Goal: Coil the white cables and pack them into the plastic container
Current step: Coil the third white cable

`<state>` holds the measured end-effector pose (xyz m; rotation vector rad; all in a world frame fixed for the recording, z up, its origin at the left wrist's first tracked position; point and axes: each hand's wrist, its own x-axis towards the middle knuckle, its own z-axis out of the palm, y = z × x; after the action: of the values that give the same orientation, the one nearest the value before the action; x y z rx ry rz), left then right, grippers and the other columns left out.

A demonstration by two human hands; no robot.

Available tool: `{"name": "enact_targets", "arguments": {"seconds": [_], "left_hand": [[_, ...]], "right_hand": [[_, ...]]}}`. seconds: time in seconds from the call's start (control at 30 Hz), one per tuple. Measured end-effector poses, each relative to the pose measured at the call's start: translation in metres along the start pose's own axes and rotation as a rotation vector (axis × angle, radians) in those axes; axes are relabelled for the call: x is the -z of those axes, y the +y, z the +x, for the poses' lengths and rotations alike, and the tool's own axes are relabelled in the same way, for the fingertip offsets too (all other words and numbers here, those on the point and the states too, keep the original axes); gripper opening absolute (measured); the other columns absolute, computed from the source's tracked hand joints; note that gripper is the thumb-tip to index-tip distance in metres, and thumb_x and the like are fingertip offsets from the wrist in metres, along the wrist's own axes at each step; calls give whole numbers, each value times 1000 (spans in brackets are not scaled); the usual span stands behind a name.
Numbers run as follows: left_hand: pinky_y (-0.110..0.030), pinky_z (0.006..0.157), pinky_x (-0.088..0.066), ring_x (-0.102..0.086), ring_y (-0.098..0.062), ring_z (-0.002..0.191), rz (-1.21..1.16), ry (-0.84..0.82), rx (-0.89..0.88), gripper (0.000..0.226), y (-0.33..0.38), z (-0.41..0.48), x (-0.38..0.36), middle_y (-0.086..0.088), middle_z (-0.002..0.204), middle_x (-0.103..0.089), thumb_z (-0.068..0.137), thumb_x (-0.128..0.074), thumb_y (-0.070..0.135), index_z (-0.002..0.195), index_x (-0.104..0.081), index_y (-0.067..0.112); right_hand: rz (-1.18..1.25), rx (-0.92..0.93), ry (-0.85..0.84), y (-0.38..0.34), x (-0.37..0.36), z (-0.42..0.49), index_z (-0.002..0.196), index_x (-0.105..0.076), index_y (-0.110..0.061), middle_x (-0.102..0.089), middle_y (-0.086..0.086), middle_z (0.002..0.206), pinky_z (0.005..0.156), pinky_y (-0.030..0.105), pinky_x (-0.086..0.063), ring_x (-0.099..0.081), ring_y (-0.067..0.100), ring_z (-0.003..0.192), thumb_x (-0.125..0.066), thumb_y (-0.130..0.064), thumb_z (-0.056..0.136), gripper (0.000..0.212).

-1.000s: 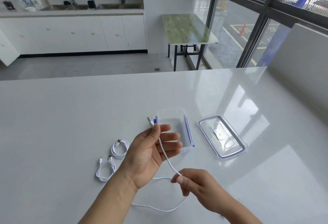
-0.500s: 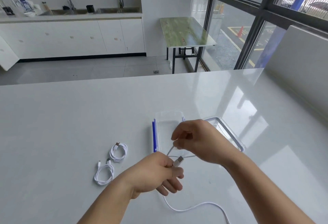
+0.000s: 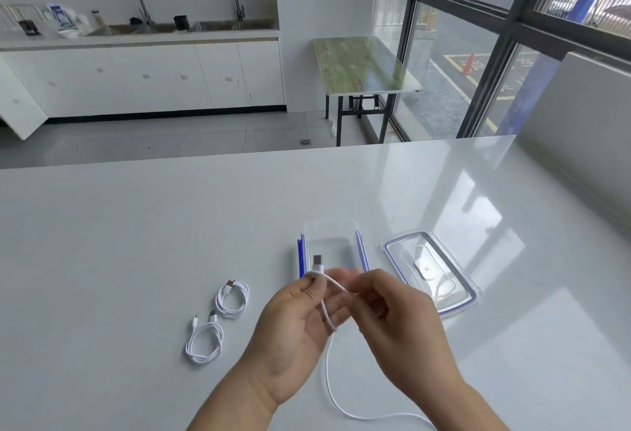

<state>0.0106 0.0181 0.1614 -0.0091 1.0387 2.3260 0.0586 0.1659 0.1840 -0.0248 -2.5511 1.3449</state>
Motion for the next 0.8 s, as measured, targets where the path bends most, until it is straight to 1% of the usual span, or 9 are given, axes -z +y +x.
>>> {"name": "enact_targets", "arguments": {"seconds": [0.07,0.13,0.27,0.37,0.47,0.5,0.6,0.7,0.8], "left_hand": [[-48,106,-44,-58,-41,125,-159,-39,-21,37,5,0,-2,-30,133,-59,94,-54,16,124,-54,-6],[-51,115,-33,-52,-43,131,-266,-92,-10,37,15,-1,-5,-33,139,-53,92,-55,18,123,-53,-2],[-53,116,-31,-47,-47,134,-353,-133,-15,49,32,-2,-7,-35,140,-50,96,-51,43,115,-54,-2],[-56,114,-35,-45,-48,135,-352,-194,14,68,40,-6,-4,-37,139,-50,93,-50,60,111,-58,-5],[-58,112,-37,-48,-52,130,-215,-277,110,84,38,-7,-4,-42,133,-52,85,-48,73,105,-62,-7],[-59,112,-37,-49,-53,128,-139,-302,157,89,36,-7,-5,-43,131,-52,83,-44,77,104,-62,-7],[-57,109,-38,-55,-52,123,172,-340,324,105,25,-6,-7,-42,127,-57,76,-26,89,106,-62,-5],[-51,106,-43,-62,-42,118,483,-308,444,112,15,-1,-5,-33,121,-66,70,-15,93,105,-65,-1],[-45,105,-48,-69,-29,111,708,-245,482,118,11,5,1,-19,113,-74,67,-10,93,107,-69,-1]], "right_hand": [[-23,23,-16,3,-2,-4,84,-63,-30,-64,-10,62,54,32,-51,-59,13,55,-69,-23,91,12],[-4,42,-48,8,-7,-12,88,-63,-31,-64,-6,63,58,38,-54,-60,16,56,-67,-30,93,6],[117,-36,-168,30,-13,-23,85,-66,-34,-67,-6,62,58,27,-54,-60,7,53,-67,-30,94,10],[147,-133,-358,53,-10,-14,79,-68,-31,-66,2,63,62,32,-53,-58,7,56,-67,-38,93,15],[8,-199,-516,69,-3,8,68,-66,-29,-62,-3,61,61,24,-46,-54,7,58,-66,-56,86,32],[-96,-176,-554,71,0,19,64,-62,-29,-62,-4,61,59,23,-43,-51,8,56,-68,-56,85,35],[-402,-14,-638,62,8,53,61,-57,-28,-56,-6,56,55,24,-38,-44,8,52,-65,-27,83,23],[-425,38,-680,34,14,82,78,-69,-20,-64,-6,64,60,28,-46,-56,10,61,-71,-35,86,17],[-477,86,-710,8,11,93,74,-63,-16,-61,-3,66,61,31,-46,-53,15,62,-65,-40,92,29]]}}
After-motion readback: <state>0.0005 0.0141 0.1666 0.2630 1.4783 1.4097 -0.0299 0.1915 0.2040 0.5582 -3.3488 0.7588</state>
